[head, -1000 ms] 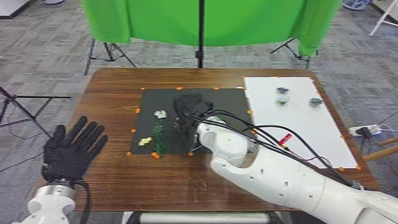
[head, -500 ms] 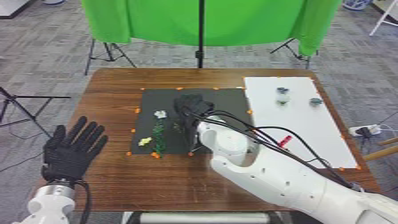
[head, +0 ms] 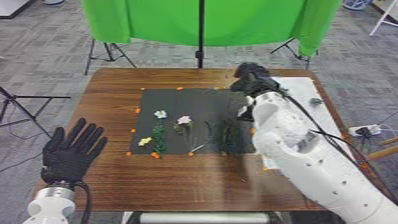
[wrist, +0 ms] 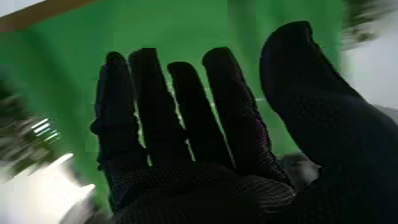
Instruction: Arrange flowers
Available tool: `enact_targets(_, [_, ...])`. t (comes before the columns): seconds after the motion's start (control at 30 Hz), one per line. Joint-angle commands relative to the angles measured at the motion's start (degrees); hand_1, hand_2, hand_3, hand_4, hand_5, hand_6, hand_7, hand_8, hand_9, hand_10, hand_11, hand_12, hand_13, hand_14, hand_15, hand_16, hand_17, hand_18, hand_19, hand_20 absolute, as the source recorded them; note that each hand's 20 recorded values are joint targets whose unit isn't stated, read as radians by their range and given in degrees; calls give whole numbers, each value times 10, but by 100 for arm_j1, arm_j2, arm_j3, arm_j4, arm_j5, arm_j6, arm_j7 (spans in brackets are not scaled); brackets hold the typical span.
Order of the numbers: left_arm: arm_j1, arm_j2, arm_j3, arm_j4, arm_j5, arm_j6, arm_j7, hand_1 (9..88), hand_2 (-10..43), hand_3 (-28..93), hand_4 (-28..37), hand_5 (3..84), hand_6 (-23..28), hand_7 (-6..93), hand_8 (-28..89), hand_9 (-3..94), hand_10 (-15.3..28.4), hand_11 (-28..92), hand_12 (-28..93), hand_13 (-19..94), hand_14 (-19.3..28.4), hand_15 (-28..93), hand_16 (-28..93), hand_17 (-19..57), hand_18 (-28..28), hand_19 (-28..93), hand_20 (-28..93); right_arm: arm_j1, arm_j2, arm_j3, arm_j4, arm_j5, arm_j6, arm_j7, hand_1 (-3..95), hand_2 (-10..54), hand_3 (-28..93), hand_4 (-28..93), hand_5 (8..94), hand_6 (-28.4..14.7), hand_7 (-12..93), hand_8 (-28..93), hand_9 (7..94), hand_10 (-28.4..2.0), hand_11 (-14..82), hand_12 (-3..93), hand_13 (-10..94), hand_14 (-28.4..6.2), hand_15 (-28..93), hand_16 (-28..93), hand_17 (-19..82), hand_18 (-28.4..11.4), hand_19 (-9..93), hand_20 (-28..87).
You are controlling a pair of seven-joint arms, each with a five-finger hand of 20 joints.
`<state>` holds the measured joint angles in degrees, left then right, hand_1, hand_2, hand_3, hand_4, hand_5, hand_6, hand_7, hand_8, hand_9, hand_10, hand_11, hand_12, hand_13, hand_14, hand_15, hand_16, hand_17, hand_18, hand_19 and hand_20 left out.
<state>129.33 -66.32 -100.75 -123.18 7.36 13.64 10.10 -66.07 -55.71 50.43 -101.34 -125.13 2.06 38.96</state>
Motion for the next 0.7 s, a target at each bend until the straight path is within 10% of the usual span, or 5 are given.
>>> enact_targets(0.03, [150, -15, -68, -27, -3, 17, 18, 278, 142, 714, -283, 437, 98, 116, -75, 373, 160, 175, 128, 279, 151, 305, -45, -51, 130, 266, 140, 45, 862, 127, 854, 679, 214, 767, 477, -95, 793, -282, 582, -58, 151, -121, 484, -182, 116, 123, 417, -187, 291, 129, 207, -244, 703, 234])
enact_targets(0.57, [136, -43, 8, -46, -258, 307, 90, 277, 145, 716, -283, 447, 101, 121, -76, 379, 162, 182, 128, 283, 153, 313, -47, -49, 129, 270, 141, 106, 477, -152, 1516, 776, 1205, 439, 476, -95, 761, -283, 558, -40, 176, -134, 504, -152, 134, 119, 498, -152, 308, 148, 237, -232, 724, 225])
enact_targets(0.7, [134, -61, 39, -37, -233, 254, 48, 277, 144, 717, -283, 447, 102, 121, -77, 381, 162, 184, 128, 284, 153, 316, -49, -49, 129, 271, 140, 292, 360, -373, 1739, 582, 1088, 532, 569, -95, 664, -282, 671, -22, 228, -72, 645, -127, 170, 141, 590, -119, 332, 164, 254, -222, 739, 244])
